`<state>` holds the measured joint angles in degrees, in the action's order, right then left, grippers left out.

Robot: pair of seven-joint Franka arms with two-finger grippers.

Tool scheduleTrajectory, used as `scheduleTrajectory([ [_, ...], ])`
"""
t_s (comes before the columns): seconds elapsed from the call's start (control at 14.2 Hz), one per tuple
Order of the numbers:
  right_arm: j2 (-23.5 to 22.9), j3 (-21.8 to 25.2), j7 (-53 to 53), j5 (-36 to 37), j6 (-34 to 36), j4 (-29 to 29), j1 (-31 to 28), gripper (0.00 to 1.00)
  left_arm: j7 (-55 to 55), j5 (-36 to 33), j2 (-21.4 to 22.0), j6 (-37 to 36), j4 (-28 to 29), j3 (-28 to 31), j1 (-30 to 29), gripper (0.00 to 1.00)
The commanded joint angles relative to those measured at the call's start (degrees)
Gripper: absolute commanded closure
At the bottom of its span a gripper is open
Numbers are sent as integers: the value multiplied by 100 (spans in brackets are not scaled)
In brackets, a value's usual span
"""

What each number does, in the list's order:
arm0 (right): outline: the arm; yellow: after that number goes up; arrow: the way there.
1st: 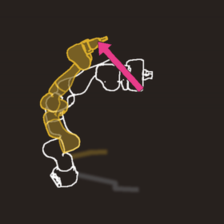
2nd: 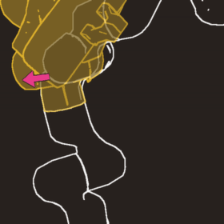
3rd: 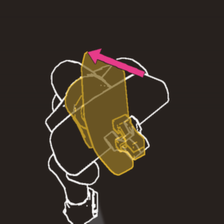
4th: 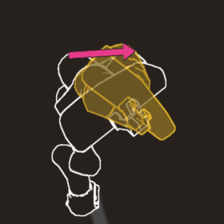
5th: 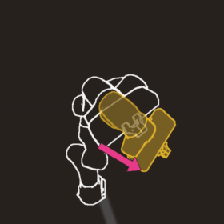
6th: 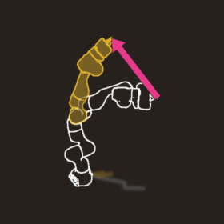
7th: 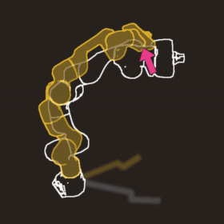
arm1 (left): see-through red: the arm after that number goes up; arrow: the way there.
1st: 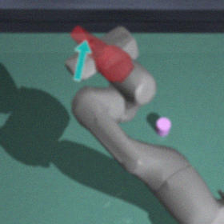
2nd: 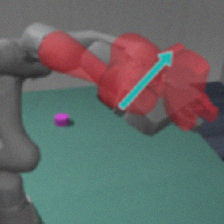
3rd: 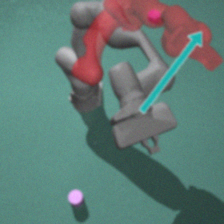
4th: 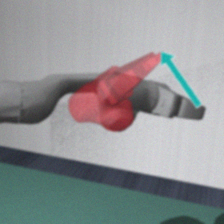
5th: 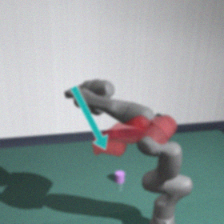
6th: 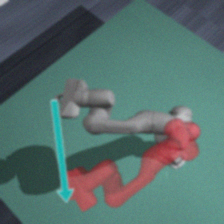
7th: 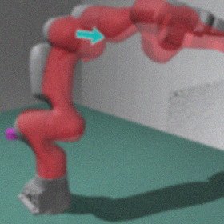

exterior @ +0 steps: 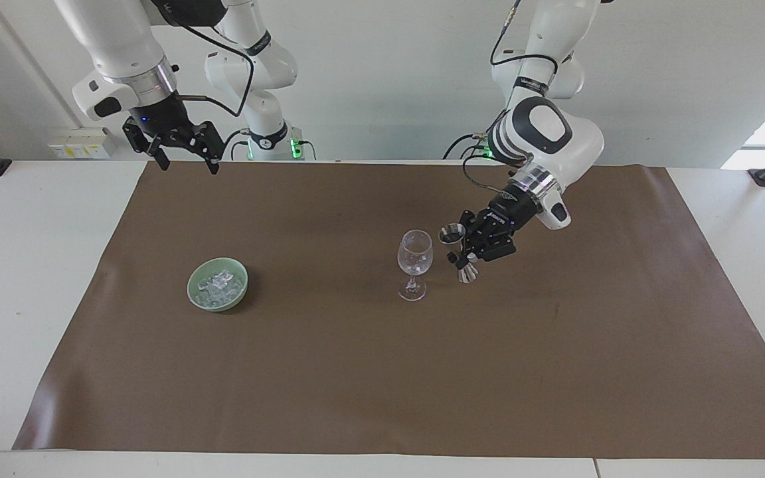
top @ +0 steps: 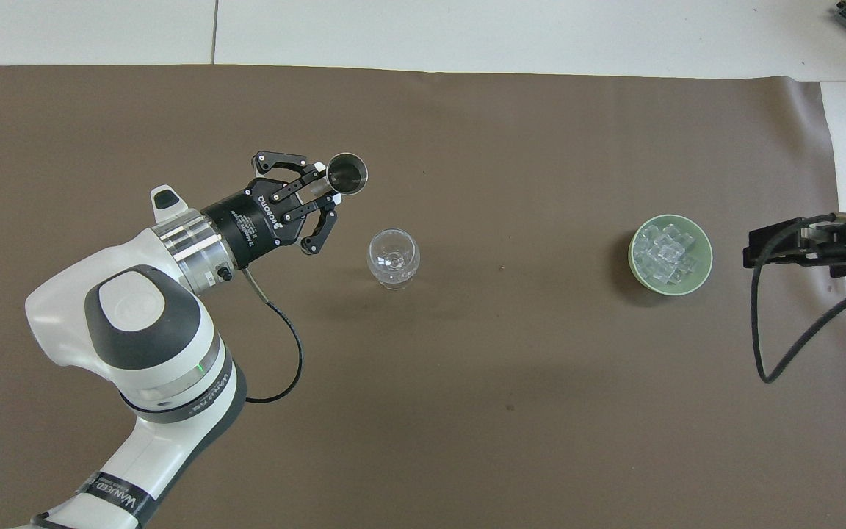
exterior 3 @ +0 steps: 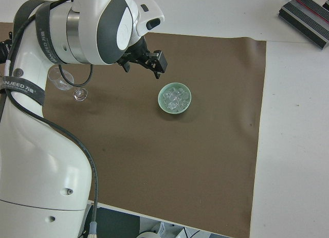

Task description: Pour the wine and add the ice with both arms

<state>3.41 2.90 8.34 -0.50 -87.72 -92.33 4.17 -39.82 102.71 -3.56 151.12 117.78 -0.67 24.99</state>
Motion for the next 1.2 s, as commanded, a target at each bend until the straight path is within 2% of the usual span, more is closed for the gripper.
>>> scheduleTrajectory([
  [0.0,54,-27,-149,42,89,-13,-30,0,315,-6,163,198,193,76,208,100],
  [1.13,54,-27,-157,42,89,-13,-30,0,2143,-6,215,488,377,76,489,100],
])
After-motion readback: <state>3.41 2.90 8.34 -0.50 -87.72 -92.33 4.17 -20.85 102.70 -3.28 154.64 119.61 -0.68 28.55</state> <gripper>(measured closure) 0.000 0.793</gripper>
